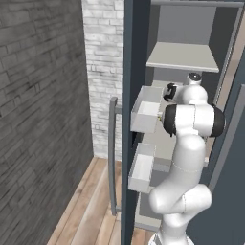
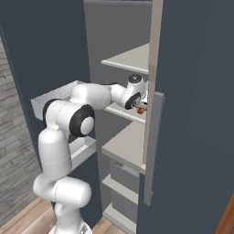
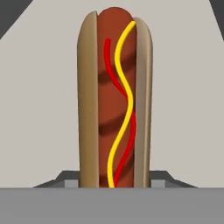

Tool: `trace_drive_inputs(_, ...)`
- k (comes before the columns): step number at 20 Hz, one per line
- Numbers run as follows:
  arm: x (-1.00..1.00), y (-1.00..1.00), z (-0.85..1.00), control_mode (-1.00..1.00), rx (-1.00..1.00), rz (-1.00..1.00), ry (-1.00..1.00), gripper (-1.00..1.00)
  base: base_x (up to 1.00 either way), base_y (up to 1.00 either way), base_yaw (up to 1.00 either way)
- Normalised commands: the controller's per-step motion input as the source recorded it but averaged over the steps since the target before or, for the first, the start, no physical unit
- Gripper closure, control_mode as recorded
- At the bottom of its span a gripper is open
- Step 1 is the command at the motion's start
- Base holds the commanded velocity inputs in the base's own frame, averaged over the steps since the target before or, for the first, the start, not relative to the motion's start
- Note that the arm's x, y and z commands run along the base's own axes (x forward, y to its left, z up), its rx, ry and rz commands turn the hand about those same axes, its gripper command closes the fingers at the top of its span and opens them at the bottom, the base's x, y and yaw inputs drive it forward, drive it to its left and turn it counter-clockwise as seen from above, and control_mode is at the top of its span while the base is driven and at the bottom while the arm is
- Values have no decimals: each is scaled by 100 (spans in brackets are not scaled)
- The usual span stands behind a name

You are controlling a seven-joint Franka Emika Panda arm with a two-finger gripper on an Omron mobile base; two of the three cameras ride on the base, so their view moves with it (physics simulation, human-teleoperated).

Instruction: Store the hot dog in the freezer for long-term storage. Close the freezer door after placing the cooked food.

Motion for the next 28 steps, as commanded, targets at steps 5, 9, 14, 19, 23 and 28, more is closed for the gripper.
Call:
trace_drive_inputs(5,0,0,-5,-100,0,0,0,-100,0,0,0)
trace_drive_inputs(9,0,0,0,-100,0,0,0,-100,0,0,0)
trace_drive_inputs(14,0,0,0,-100,0,0,0,-100,0,0,0)
trace_drive_inputs(19,-23,6,1,-100,-3,0,-9,-100,0,0,0)
trace_drive_inputs(23,-43,14,0,-100,-3,0,-3,-100,0,0,0)
trace_drive_inputs(28,-59,20,0,-100,-1,0,-2,-100,0,0,0)
